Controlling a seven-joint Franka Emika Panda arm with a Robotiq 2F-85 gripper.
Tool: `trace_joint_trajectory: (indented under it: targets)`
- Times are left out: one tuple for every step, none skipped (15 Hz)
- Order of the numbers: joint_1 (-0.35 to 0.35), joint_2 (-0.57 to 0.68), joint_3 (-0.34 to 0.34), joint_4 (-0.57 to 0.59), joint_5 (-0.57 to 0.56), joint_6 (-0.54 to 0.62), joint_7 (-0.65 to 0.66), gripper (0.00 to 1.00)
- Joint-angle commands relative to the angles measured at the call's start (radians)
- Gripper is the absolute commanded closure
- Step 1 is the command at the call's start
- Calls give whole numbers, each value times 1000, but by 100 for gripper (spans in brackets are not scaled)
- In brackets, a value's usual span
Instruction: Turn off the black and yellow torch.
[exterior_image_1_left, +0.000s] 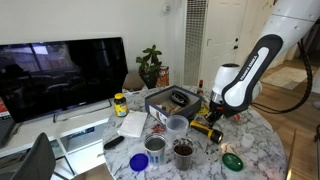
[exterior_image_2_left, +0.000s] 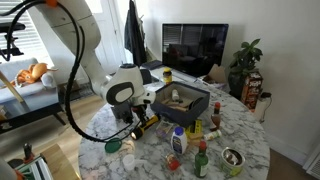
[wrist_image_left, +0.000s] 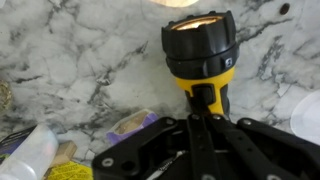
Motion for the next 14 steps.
trace_joint_trajectory:
  targets:
    - [26, 29, -13, 16, 5, 13, 34, 100]
    - [28, 30, -14, 16, 6, 12, 38, 100]
    - [31, 31, -15, 17, 6, 10, 42, 100]
    - [37, 33, -21, 19, 3, 7, 48, 100]
    - [39, 36, -22, 20, 3, 7, 51, 100]
    - [53, 40, -37, 23, -1, 7, 67, 100]
    - [56, 44, -38, 26, 4, 3, 76, 100]
    - [65, 48, -47, 29, 3, 1, 89, 100]
    - [66, 54, -46, 33, 6, 3, 96, 100]
    - [52, 57, -26, 37, 18, 9, 87, 100]
    - [46, 62, -16, 42, 23, 7, 85, 100]
    - [39, 66, -5, 46, 29, 5, 80, 100]
    - [35, 68, 2, 48, 34, 2, 78, 100]
    - [32, 72, 7, 51, 38, -1, 75, 100]
